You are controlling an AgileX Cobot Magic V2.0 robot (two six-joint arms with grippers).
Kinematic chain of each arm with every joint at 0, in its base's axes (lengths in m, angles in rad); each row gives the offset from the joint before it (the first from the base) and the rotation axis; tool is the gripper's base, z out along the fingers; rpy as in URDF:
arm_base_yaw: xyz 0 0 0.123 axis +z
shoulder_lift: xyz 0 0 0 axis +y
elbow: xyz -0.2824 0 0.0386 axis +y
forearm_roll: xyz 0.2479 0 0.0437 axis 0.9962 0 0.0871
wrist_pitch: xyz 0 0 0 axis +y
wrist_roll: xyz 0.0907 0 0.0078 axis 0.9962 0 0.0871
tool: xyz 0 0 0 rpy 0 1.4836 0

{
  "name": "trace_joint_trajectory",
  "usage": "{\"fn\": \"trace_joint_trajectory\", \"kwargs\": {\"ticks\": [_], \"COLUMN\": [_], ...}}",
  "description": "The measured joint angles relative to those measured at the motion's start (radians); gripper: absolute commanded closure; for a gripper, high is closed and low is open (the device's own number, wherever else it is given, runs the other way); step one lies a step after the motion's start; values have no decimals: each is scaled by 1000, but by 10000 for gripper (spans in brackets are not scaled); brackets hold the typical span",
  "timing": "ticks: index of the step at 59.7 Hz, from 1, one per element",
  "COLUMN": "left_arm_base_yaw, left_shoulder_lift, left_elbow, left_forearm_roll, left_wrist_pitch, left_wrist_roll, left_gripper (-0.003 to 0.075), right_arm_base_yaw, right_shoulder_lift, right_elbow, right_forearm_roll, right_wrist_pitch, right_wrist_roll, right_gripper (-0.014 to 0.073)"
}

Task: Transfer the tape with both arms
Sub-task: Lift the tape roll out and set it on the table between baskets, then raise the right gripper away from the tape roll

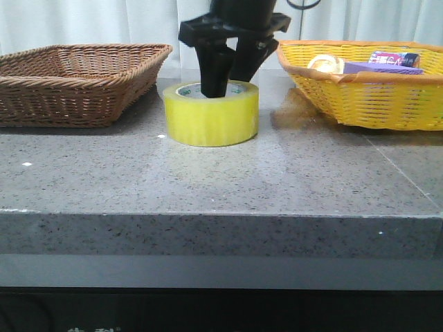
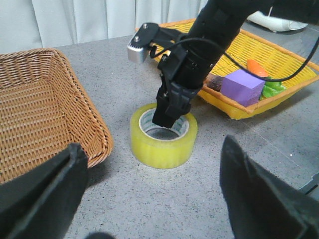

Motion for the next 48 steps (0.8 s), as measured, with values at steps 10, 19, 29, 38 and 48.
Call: {"fn": "trace_joint_trajectory", "kwargs": {"ticks": [10, 19, 29, 38, 48], "left_arm_base_yaw": [0, 0, 0, 0, 0], "left_shoulder_lift": [0, 0, 0, 0, 0], "left_elbow": [0, 0, 0, 0, 0], "left_forearm_roll": [0, 0, 0, 0, 0], "left_wrist_pitch": [0, 0, 0, 0, 0], "left_wrist_roll": [0, 0, 0, 0, 0], "left_gripper": [174, 174, 174, 174, 174], "right_arm_base_yaw": [-13, -56, -101, -111, -111], "right_shoulder_lift": [-101, -253, -448, -649, -893], "right_elbow": [0, 54, 240, 488, 772], "right_forearm_roll": [51, 130, 164, 168, 179], "right_wrist_pitch": [0, -22, -111, -211, -354], "right_wrist_roll": [20, 30, 33, 35, 35], "right_gripper": [109, 109, 109, 109, 109]}}
